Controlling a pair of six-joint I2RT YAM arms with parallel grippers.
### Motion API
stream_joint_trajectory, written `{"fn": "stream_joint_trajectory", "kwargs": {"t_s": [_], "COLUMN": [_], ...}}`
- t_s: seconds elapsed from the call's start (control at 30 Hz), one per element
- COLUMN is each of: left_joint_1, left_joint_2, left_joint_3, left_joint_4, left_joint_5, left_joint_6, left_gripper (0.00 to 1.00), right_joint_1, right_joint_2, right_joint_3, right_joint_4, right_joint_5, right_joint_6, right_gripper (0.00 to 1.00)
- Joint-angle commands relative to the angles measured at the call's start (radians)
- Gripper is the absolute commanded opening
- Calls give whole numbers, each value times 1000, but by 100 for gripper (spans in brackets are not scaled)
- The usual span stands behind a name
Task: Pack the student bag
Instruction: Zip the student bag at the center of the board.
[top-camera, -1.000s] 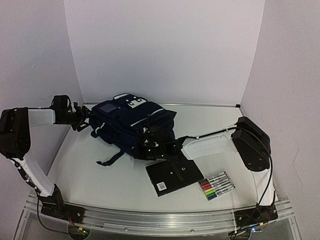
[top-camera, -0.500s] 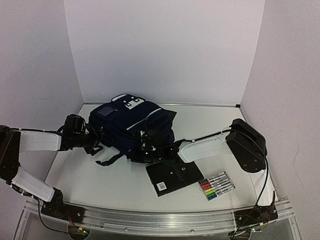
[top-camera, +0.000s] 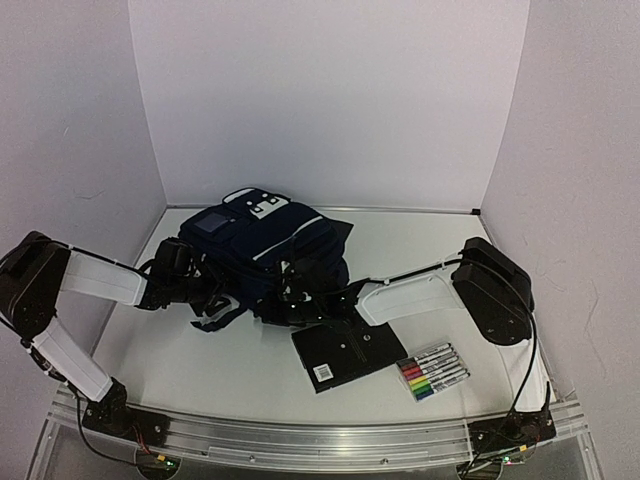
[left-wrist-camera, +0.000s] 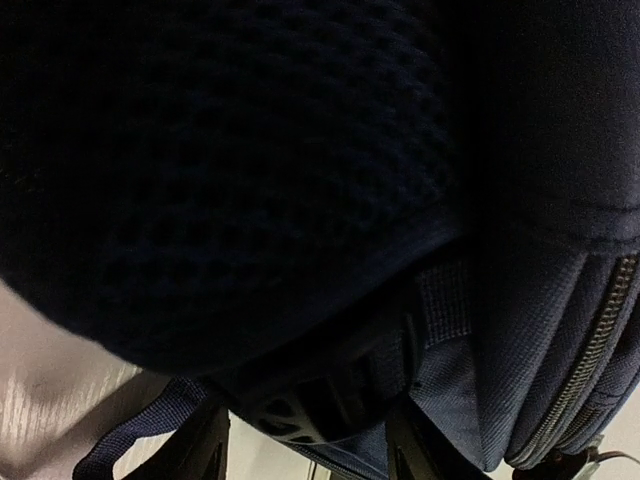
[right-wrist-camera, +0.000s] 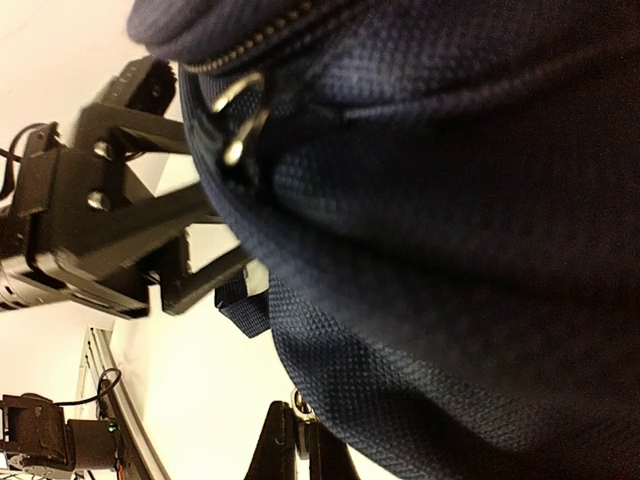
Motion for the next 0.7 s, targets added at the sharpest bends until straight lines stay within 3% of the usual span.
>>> {"fn": "stream_joint_trajectory", "kwargs": {"t_s": [0.0,0.1,0.13,0.2,0.43,0.67], "left_joint_1": [-21,-21,-21,-22,16,241], "left_joint_2": [35,52,56,57,-73,-206], "left_joint_3": [49,51,51,58,50,3], "left_joint_4": [69,79,85,86,-70,-184], "left_joint_5": [-32,-64,-70,-73,-107,52], "left_joint_6": [-19,-13,-12,-6,77,237], "left_gripper": [42,22,11,1,0,0], "right_joint_1": [13,24,27,28,23,-52], "right_joint_2": [-27,-57,-66,-92,-218,-323], "right_joint_3": [23,20,18,7,-81,-226], "right_joint_4": [65,24,4,-27,-238,-247], "right_joint_5": [42,105,128,165,393,258], "right_joint_6": [6,-16,-20,-19,29,67], "right_gripper": [0,0,0,0,0,0]}}
